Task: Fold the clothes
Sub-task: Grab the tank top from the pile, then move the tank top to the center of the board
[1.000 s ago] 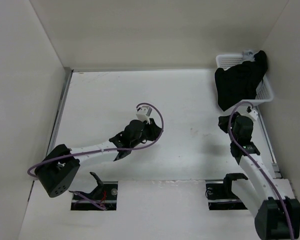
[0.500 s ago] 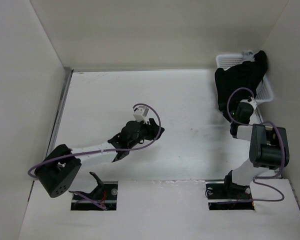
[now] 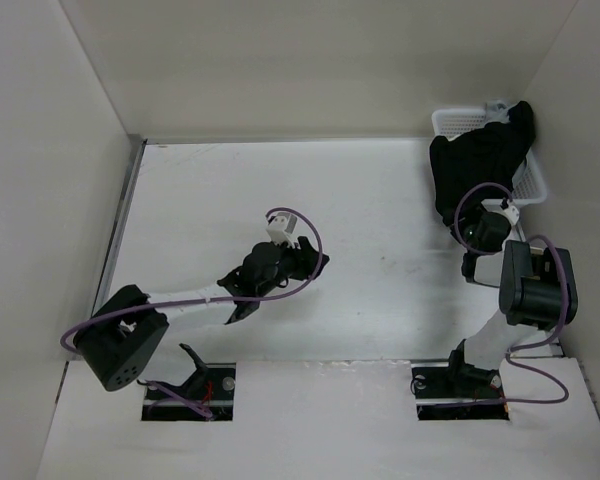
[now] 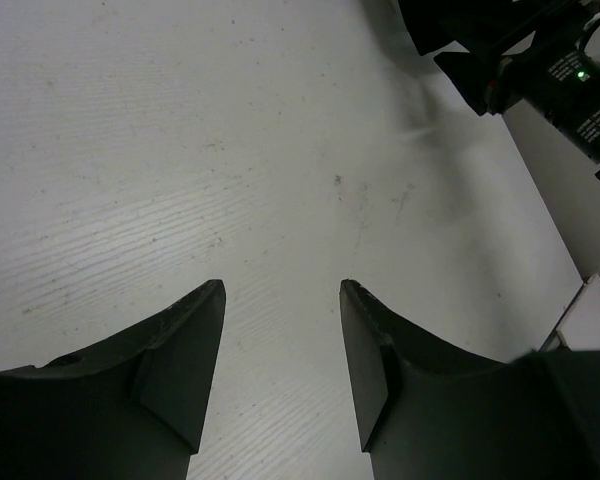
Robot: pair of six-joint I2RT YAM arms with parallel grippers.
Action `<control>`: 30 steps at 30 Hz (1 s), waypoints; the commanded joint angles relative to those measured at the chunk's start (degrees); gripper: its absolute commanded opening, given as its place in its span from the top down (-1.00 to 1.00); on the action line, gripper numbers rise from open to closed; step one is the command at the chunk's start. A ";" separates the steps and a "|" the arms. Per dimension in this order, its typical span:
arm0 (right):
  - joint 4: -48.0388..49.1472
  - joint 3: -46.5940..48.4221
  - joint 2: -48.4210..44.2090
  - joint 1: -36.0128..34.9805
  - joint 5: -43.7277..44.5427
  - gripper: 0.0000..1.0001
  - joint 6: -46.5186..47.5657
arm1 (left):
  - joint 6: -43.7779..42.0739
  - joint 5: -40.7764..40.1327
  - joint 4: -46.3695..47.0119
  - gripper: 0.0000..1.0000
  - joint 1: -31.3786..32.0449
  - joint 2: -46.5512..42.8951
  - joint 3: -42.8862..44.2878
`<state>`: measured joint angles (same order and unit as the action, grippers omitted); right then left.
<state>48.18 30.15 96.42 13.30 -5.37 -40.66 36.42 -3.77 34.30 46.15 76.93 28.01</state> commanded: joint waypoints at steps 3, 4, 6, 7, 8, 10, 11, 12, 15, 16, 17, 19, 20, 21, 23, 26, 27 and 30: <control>2.26 2.28 0.69 0.46 0.01 -0.25 3.31 | 0.31 0.87 3.93 0.04 -0.32 0.95 -0.24; 2.44 2.80 1.13 0.37 -0.60 -0.21 3.49 | 0.31 0.87 4.01 0.04 -0.32 0.95 -0.24; 2.00 4.12 2.10 0.19 -2.01 -0.12 3.66 | 0.31 0.70 4.37 0.04 -0.32 1.21 -0.24; 2.00 4.56 2.45 0.19 -2.63 -0.07 3.75 | 0.31 0.69 4.54 0.04 -0.40 1.30 -0.24; 2.35 4.91 2.80 0.19 -3.42 0.00 3.84 | 0.31 0.69 4.54 0.04 -0.41 1.47 -0.24; 3.31 5.44 3.33 0.19 -4.56 0.14 3.93 | 0.31 0.69 4.63 0.05 -0.41 1.74 -0.24; 4.10 5.53 3.51 0.19 -4.83 0.21 4.10 | 0.23 0.61 4.63 0.05 -0.41 1.82 -0.24; 4.72 5.79 3.77 0.11 -5.09 0.30 4.19 | 0.23 0.52 4.63 0.05 -0.41 1.91 -0.24; 6.39 5.71 3.69 0.63 -6.76 0.55 3.66 | 0.05 0.26 4.63 0.06 -0.49 2.00 -0.24; 6.92 5.36 3.16 0.63 -7.02 0.61 3.58 | -0.04 0.17 4.72 0.06 -0.49 2.17 -0.15; 7.71 4.66 2.11 0.46 -7.11 0.67 3.31 | -0.04 0.17 4.81 0.06 -0.49 2.35 -0.06; 7.98 3.43 -0.52 0.46 -6.94 0.74 2.79 | 0.05 0.43 5.16 0.06 -0.49 3.05 0.20; 7.98 2.64 -2.27 0.02 -6.94 0.76 2.26 | 0.22 0.60 5.25 0.06 -0.49 3.40 0.29; 7.98 1.76 -4.47 -0.42 -6.94 0.78 1.65 | 0.31 0.69 5.33 0.06 -0.49 3.58 0.38; 8.07 -0.35 -10.17 -1.65 -6.85 0.82 -0.02 | 0.31 0.78 5.33 0.06 -0.49 3.76 0.47; 5.53 -2.11 -22.20 -2.62 -6.06 0.88 -3.18 | 0.31 0.52 5.33 0.07 -0.49 3.58 0.38; 2.73 -1.24 -26.68 -2.62 -5.89 0.89 -4.41 | 0.31 0.43 5.33 0.07 -0.49 3.58 0.38; -9.91 6.29 -37.77 -2.71 -4.14 0.94 -5.13 | 0.31 0.26 5.33 0.07 -0.49 3.49 0.38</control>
<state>44.36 29.78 66.57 10.81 -10.81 -43.20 36.45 -3.81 36.07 46.11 80.90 27.99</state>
